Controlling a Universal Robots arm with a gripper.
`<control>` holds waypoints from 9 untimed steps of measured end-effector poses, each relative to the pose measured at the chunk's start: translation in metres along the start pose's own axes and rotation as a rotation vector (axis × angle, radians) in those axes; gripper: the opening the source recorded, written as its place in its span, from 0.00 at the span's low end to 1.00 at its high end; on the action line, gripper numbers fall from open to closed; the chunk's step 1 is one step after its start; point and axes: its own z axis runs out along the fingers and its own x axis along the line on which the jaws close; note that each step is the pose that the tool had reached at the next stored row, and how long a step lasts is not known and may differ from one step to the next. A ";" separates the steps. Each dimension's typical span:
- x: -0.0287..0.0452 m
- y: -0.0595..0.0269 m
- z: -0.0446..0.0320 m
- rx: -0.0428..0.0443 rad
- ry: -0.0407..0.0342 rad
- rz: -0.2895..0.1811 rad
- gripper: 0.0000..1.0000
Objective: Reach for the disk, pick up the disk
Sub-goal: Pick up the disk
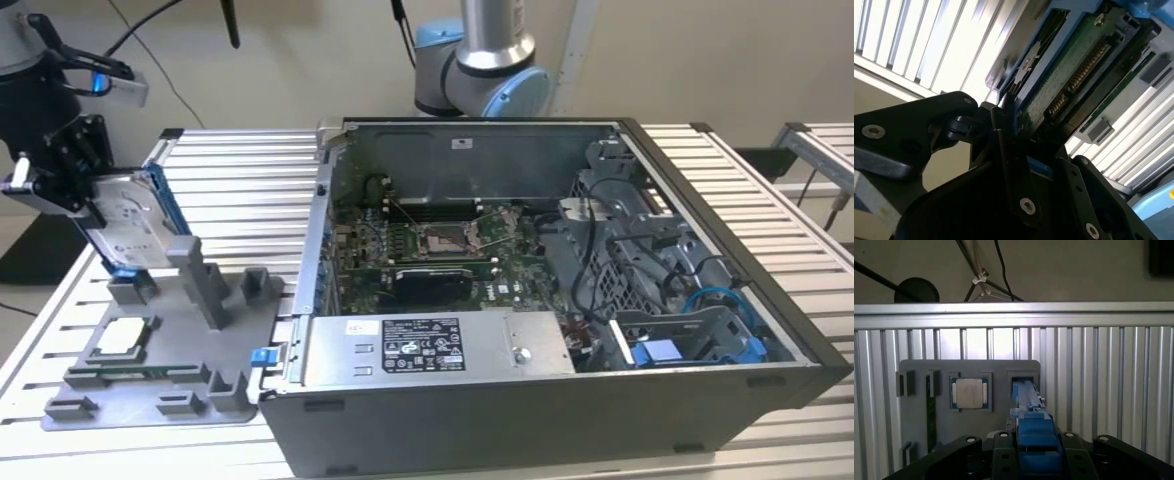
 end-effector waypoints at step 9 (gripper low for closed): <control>-0.0005 0.0002 -0.0195 0.0000 0.0002 0.000 0.00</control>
